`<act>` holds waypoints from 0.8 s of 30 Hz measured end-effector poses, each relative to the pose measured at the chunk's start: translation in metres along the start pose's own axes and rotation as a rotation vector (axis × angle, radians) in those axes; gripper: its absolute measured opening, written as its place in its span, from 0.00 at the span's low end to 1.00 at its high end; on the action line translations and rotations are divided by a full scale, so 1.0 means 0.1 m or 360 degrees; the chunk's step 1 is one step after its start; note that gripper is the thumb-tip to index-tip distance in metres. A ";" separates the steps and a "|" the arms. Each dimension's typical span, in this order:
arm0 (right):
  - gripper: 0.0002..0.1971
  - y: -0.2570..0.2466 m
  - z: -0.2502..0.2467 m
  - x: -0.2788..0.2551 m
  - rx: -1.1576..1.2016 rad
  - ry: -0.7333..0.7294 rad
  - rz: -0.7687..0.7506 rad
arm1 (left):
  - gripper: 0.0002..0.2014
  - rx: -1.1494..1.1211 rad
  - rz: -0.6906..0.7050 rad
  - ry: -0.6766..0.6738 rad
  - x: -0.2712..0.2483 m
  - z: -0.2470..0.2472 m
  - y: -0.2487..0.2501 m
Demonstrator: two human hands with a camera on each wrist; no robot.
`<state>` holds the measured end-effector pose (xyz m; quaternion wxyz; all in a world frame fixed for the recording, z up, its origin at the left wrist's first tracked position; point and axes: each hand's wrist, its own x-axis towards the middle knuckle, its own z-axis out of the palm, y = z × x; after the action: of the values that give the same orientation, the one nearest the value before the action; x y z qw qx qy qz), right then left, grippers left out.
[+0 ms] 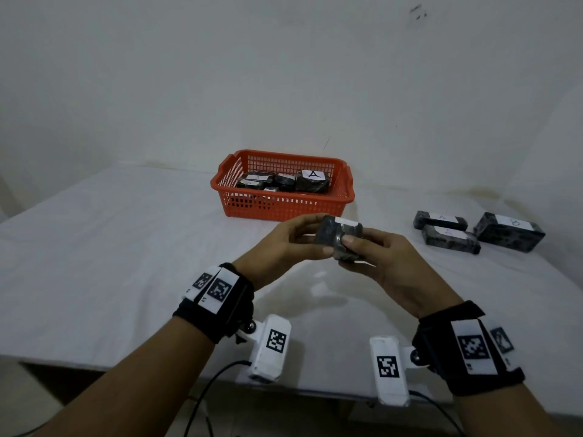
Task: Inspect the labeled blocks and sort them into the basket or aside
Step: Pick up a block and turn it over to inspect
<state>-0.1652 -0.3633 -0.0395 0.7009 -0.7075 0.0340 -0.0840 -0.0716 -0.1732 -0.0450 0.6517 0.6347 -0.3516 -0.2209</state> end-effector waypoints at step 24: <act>0.31 0.01 -0.08 -0.06 -0.0019 -0.0030 0.0008 | 0.29 0.0260 0.0061 0.0095 0.02 0.02 0.08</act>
<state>-0.1728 -0.3703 -0.0408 0.6972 -0.7123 0.0296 -0.0753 -0.0733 -0.1754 -0.0364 0.6121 0.6852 -0.3609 -0.1598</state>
